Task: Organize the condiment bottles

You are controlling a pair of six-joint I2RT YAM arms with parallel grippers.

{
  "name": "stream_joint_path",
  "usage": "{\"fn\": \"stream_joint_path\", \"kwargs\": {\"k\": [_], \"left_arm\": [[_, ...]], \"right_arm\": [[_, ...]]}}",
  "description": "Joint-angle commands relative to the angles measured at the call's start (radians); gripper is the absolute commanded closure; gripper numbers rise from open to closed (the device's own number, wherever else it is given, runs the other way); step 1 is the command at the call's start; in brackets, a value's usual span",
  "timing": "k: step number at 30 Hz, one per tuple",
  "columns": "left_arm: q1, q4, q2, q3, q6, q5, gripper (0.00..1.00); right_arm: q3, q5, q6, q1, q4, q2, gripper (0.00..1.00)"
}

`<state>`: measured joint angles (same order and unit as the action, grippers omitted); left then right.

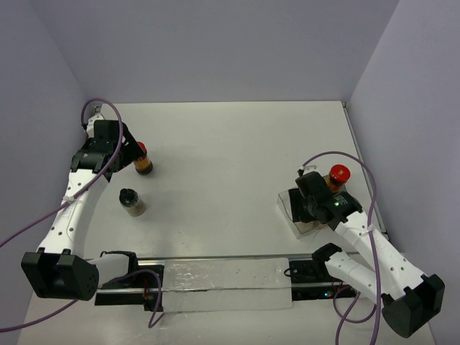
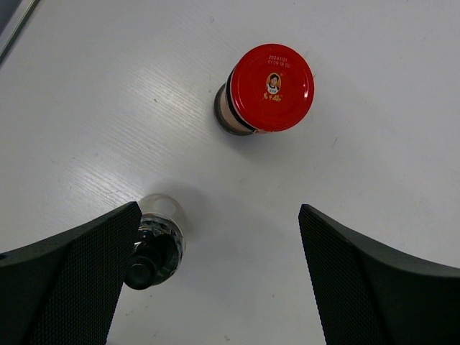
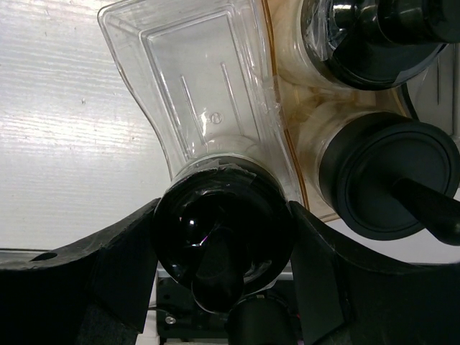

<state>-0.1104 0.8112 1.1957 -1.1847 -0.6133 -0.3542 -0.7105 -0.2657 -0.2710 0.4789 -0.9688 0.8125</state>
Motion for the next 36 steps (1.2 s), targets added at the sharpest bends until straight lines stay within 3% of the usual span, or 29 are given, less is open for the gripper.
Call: {"fn": "stream_joint_path", "kwargs": {"k": [1, 6, 10, 17, 27, 36], "left_arm": [[0.002, -0.037, 0.002, -0.044, 0.017, 0.008, 0.0], [0.002, -0.037, 0.004, -0.041, 0.015, 0.008, 0.01], [0.002, -0.032, 0.003, -0.051, 0.019, 0.001, 0.0], [0.002, -0.005, -0.003, -0.074, 0.027, -0.009, 0.0], [0.002, 0.188, -0.073, -0.067, -0.008, -0.112, 0.01], [0.002, 0.187, -0.117, 0.112, -0.143, -0.025, 0.01]], "right_arm": [[-0.007, -0.012, 0.001, -0.002, 0.035, 0.011, 0.45], [-0.014, -0.022, 0.001, -0.003, 0.025, 0.007, 0.15], [-0.053, -0.034, 0.001, -0.003, 0.015, -0.002, 0.06], [-0.232, -0.026, 0.001, 0.013, 0.021, 0.04, 0.04], [-0.605, -0.054, 0.001, 0.213, 0.166, 0.383, 0.02], [-0.621, -0.011, 0.001, 0.23, 0.268, 0.453, 0.01]]}}
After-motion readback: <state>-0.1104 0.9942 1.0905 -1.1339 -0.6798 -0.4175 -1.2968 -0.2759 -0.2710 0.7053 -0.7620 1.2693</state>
